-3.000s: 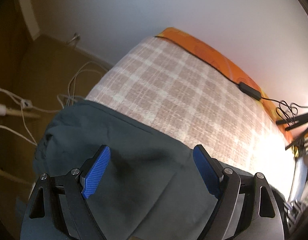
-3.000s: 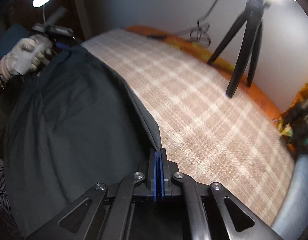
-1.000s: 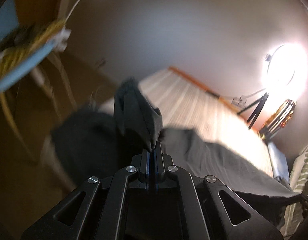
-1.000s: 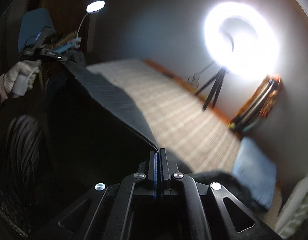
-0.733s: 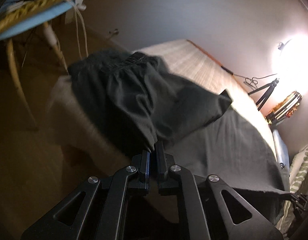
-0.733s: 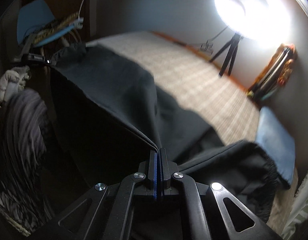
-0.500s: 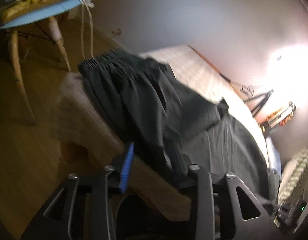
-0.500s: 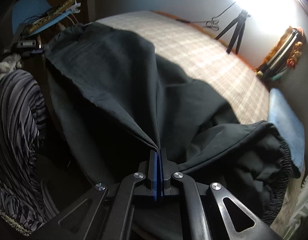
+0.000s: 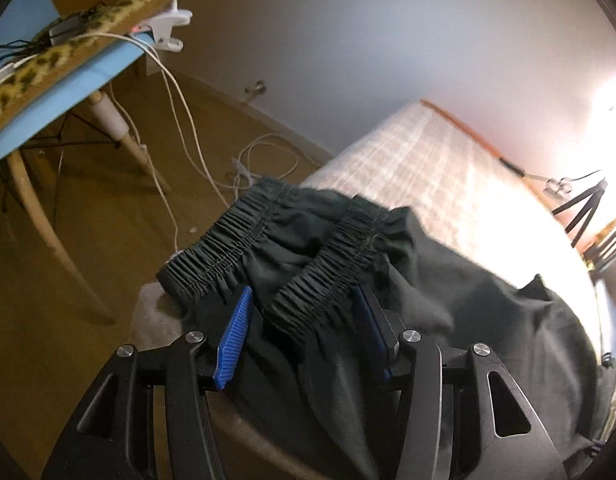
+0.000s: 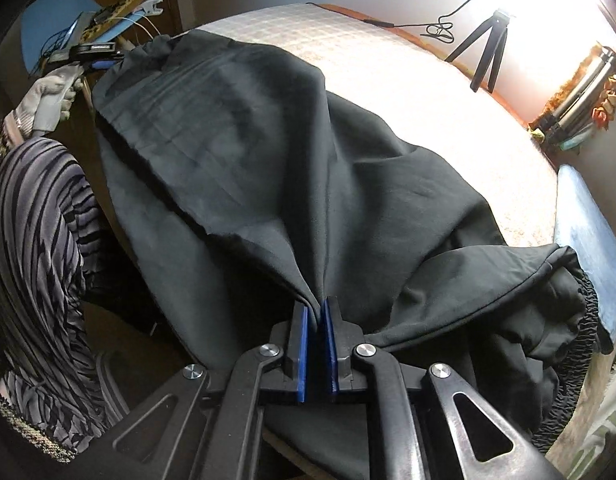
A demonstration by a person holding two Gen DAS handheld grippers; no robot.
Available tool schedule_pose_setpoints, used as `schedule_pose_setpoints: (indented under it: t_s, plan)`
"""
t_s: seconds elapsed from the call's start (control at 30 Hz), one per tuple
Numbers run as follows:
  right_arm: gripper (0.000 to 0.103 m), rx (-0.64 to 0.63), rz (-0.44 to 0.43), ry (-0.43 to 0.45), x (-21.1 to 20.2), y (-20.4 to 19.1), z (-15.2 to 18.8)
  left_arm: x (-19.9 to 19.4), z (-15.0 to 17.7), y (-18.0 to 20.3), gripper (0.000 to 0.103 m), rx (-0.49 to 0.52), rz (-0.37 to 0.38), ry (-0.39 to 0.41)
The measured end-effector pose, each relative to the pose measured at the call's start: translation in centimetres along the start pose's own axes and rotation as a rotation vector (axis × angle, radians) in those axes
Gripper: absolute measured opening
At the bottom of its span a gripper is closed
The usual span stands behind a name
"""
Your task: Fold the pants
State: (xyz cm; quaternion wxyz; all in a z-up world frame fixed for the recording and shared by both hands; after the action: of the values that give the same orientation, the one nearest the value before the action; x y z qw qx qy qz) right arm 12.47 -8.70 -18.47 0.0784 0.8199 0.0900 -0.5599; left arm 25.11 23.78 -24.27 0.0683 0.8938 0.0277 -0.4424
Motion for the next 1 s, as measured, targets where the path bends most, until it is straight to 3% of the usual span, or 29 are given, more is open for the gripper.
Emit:
schedule_pose_setpoints:
  t_s: [0.07,0.13,0.2,0.3,0.43,0.63,0.77,0.83,0.87,1.0]
  plan:
    - [0.007,0.01,0.002,0.0,0.2,0.1,-0.2,0.0,0.2,0.4,0.051,0.05,-0.035,0.022]
    - [0.007,0.025,0.001,0.0,0.5,0.1,-0.5,-0.2,0.7,1.1,0.029,0.107,-0.065,0.039]
    - [0.007,0.028,0.004,-0.003,0.8,0.1,-0.7,-0.7,0.9,1.0,0.02,0.121,-0.09,0.061]
    - [0.007,0.019,0.021,0.009,0.8,-0.2,-1.1,-1.6,0.8,-0.4,0.016,0.051,-0.062,0.088]
    - [0.004,0.01,0.013,0.026,0.6,-0.7,-1.5,-3.0,0.4,-2.8,0.015,0.024,-0.092,0.125]
    - [0.001,-0.016,-0.013,0.038,0.6,-2.4,-2.0,-2.6,0.4,-4.3,0.015,0.0,-0.095,0.102]
    - [0.0,-0.039,-0.004,0.016,0.9,-2.5,-0.9,-1.4,1.2,-4.5,0.022,0.012,-0.066,0.05]
    - [0.0,-0.018,-0.01,0.006,1.0,-1.9,-0.4,-1.6,1.3,-5.2,0.045,-0.012,-0.071,0.035]
    - [0.0,-0.003,-0.016,0.005,1.0,-1.7,-0.2,-1.8,1.2,-5.8,0.049,-0.03,-0.074,0.031]
    - [0.001,0.025,-0.043,0.009,0.7,-1.3,0.4,-2.7,0.4,-6.5,0.052,-0.031,-0.099,0.032]
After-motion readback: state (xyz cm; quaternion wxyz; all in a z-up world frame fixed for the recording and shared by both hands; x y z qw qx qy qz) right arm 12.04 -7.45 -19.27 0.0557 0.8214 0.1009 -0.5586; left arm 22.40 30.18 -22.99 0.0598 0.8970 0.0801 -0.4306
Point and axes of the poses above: each gripper's, at about its wrist camera, not at the fingertips, and x roughly the way its jaws point, y to its right, z to its underside, the point moved 10 cm from there along x, roughly the way its jaws point, and after that the axes turned 14 degrees about x, right-handed, at the moved point
